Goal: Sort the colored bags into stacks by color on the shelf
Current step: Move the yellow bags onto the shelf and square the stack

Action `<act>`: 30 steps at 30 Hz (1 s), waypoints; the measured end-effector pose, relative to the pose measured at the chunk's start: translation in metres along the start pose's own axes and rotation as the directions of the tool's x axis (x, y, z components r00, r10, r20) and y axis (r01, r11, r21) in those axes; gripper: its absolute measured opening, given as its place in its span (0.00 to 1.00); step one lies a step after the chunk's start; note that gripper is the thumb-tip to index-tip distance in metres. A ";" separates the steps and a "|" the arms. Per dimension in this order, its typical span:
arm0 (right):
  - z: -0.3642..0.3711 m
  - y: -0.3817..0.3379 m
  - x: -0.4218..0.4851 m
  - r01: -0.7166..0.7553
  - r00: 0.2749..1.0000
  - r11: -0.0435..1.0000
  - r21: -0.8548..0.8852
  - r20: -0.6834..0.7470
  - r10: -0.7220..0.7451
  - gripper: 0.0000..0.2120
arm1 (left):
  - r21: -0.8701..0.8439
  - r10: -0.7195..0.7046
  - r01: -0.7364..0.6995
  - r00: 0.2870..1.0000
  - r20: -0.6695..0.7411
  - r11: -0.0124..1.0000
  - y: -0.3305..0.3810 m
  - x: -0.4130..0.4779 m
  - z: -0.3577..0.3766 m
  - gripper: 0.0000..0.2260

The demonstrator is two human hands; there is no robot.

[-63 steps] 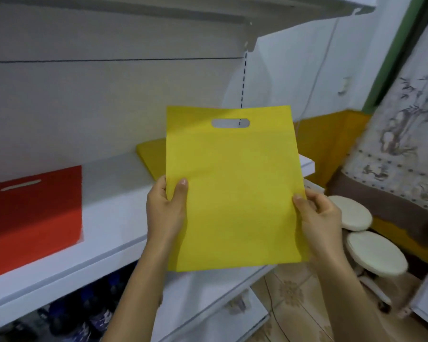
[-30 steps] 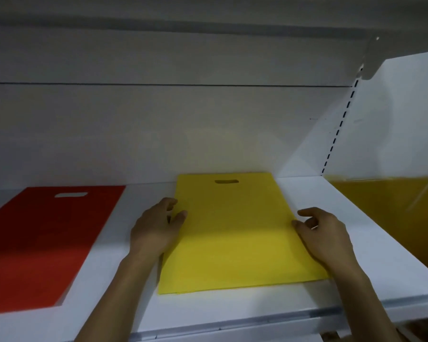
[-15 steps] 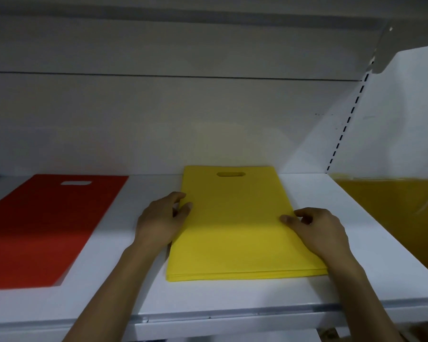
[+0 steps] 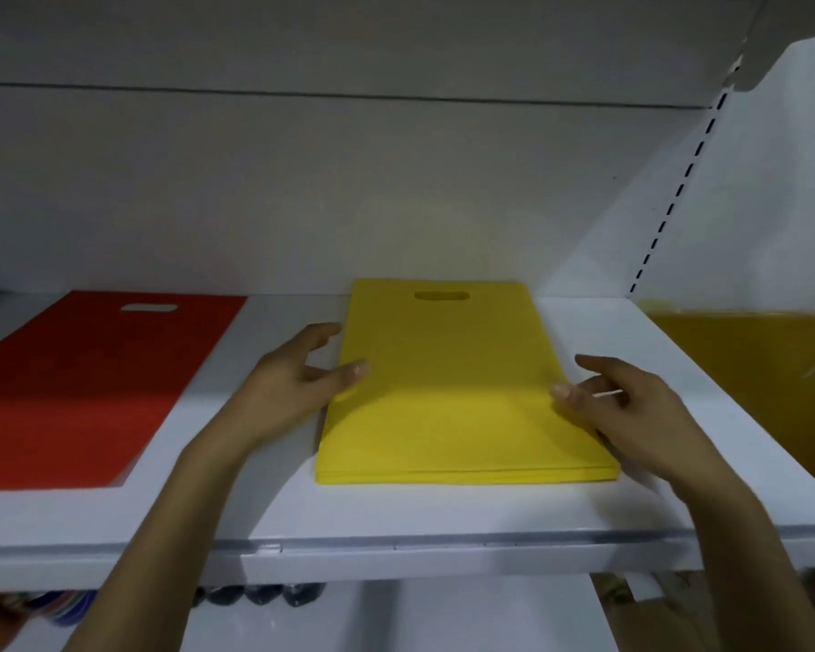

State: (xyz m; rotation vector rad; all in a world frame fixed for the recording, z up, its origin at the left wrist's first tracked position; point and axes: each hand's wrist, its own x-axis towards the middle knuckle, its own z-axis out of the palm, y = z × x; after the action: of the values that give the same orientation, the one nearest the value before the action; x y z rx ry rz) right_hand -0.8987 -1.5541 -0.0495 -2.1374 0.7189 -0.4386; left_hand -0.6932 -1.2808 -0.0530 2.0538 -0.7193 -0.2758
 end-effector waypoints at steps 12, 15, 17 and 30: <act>0.010 0.022 -0.038 0.292 0.956 0.926 -0.240 0.089 -0.278 0.42 | 0.393 0.088 -0.100 0.995 0.048 0.914 -0.008 -0.061 0.024 0.50; 0.012 0.026 -0.043 0.276 0.961 0.929 -0.248 0.073 -0.266 0.42 | 0.492 0.159 -0.139 0.987 0.001 0.859 -0.006 -0.066 0.027 0.51; 0.013 0.026 -0.044 0.239 0.970 0.942 -0.236 0.089 -0.224 0.42 | 0.525 0.185 -0.137 0.982 -0.040 0.840 -0.006 -0.069 0.029 0.52; 0.015 0.030 -0.042 0.220 0.975 0.950 -0.222 0.052 -0.214 0.50 | 0.516 0.110 -0.060 0.992 -0.068 0.855 -0.001 -0.071 0.028 0.49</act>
State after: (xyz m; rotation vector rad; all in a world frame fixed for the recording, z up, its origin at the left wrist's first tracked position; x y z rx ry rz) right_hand -0.9332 -1.5339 -0.0848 -2.4465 0.5403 -0.4607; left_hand -0.7630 -1.2581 -0.0754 2.5094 -0.8925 0.0819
